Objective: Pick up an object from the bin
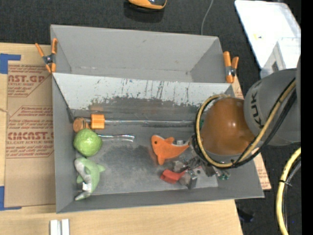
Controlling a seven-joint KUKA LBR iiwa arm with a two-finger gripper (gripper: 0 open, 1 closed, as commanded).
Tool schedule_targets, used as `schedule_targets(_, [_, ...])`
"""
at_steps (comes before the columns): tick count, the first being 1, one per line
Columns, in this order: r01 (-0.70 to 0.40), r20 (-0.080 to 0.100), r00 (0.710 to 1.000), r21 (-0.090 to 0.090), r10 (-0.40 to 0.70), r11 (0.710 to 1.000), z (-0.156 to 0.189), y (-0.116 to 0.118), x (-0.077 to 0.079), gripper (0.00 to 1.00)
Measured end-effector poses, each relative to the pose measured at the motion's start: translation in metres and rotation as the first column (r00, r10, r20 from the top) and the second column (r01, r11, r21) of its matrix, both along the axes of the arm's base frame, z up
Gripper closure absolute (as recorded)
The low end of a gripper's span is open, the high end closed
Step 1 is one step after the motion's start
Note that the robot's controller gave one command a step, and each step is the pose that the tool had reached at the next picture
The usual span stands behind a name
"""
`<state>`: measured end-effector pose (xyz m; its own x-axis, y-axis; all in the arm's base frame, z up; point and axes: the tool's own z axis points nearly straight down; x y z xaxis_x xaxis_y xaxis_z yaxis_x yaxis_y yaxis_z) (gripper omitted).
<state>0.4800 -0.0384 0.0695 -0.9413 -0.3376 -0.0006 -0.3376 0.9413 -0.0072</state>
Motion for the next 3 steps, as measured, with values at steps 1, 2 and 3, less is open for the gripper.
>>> schedule_targets(1, [0.000, 0.000, 1.000, 0.000, 0.000, 1.000, 0.0000, 0.0000, 0.0000, 1.00])
schedule_targets(2, [0.000, 0.000, 1.000, 0.000, 0.000, 1.000, 0.0000, 0.0000, 0.0000, 1.00])
schedule_targets(3, [0.000, 0.000, 1.000, 0.000, 0.000, 1.000, 0.0000, 0.0000, 0.0000, 1.00])
